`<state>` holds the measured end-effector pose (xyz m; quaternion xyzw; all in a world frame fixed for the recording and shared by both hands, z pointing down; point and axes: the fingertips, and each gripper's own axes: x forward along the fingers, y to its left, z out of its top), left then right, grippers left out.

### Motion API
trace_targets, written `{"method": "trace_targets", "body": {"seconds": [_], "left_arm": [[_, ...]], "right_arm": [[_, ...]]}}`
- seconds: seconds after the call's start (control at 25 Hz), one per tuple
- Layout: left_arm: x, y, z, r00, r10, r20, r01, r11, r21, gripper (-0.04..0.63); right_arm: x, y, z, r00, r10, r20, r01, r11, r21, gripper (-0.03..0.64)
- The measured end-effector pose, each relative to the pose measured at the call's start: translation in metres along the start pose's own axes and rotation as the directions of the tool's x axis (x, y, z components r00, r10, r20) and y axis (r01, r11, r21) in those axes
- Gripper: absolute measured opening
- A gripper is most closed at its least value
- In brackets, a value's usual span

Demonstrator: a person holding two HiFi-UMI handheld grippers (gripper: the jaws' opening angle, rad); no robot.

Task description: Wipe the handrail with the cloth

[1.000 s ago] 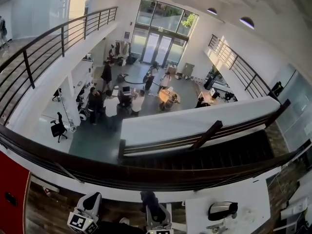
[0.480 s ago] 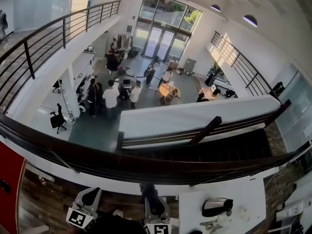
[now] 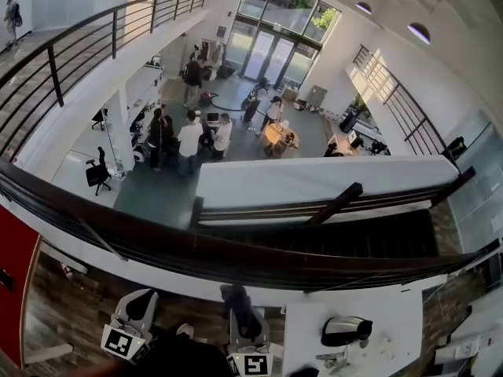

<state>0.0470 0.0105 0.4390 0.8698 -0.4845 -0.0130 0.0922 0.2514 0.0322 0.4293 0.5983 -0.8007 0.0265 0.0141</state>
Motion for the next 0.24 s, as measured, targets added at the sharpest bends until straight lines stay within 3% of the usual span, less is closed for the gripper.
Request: {"method": "trace_targets", "body": {"seconds": [0.24], "left_arm": [[-0.002, 0.005, -0.003, 1.000, 0.023, -0.002, -0.023, 1.000, -0.009, -0.002]], "right_arm": [[0.004, 0.008, -0.013, 0.999, 0.037, -0.033, -0.037, 0.999, -0.012, 0.110]]}}
